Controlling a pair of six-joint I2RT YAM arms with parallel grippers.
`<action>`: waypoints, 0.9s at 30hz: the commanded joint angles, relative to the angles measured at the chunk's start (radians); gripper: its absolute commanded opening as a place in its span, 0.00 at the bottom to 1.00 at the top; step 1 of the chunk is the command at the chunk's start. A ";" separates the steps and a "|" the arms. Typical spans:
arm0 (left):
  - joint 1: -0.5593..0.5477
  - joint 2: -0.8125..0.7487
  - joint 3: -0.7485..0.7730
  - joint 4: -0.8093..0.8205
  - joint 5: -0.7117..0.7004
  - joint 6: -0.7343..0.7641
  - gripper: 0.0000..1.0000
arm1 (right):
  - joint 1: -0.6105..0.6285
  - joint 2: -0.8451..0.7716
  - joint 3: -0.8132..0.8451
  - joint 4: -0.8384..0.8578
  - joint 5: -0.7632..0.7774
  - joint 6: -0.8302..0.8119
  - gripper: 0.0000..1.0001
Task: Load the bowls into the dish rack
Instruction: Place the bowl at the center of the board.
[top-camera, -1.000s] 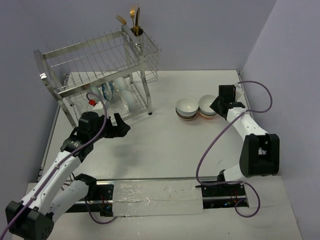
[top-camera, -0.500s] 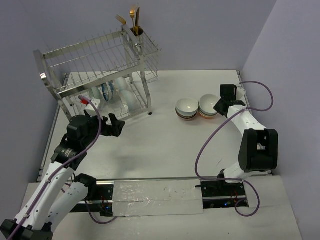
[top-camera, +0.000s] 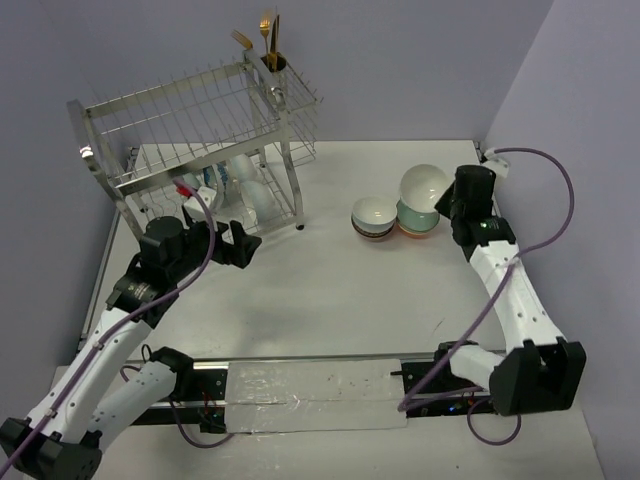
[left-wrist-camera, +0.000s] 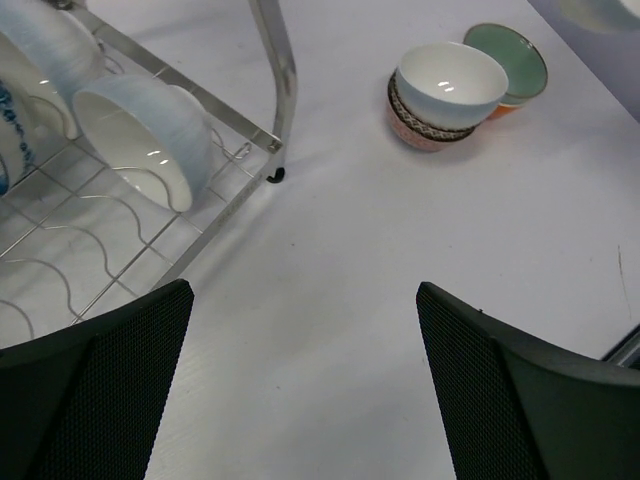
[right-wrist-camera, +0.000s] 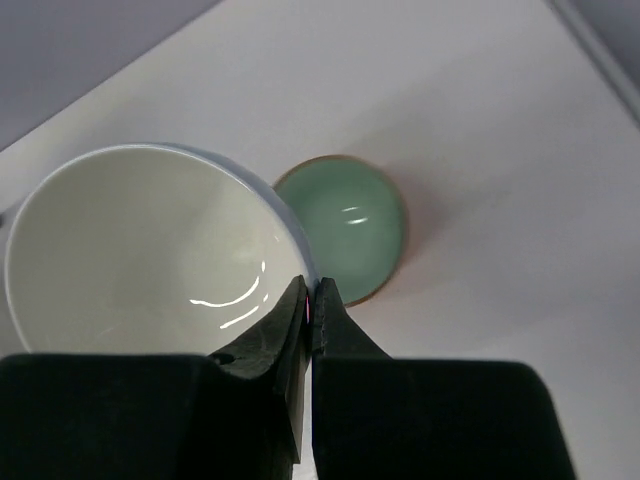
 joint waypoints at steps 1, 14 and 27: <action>-0.056 0.019 0.056 0.036 0.040 0.057 0.99 | 0.183 -0.083 0.019 0.055 -0.083 -0.094 0.00; -0.310 0.112 0.026 0.053 -0.003 0.128 0.99 | 0.681 0.130 -0.104 0.186 -0.260 -0.221 0.00; -0.591 0.317 -0.040 0.067 -0.160 0.084 0.99 | 0.801 0.361 -0.073 0.259 -0.273 -0.301 0.00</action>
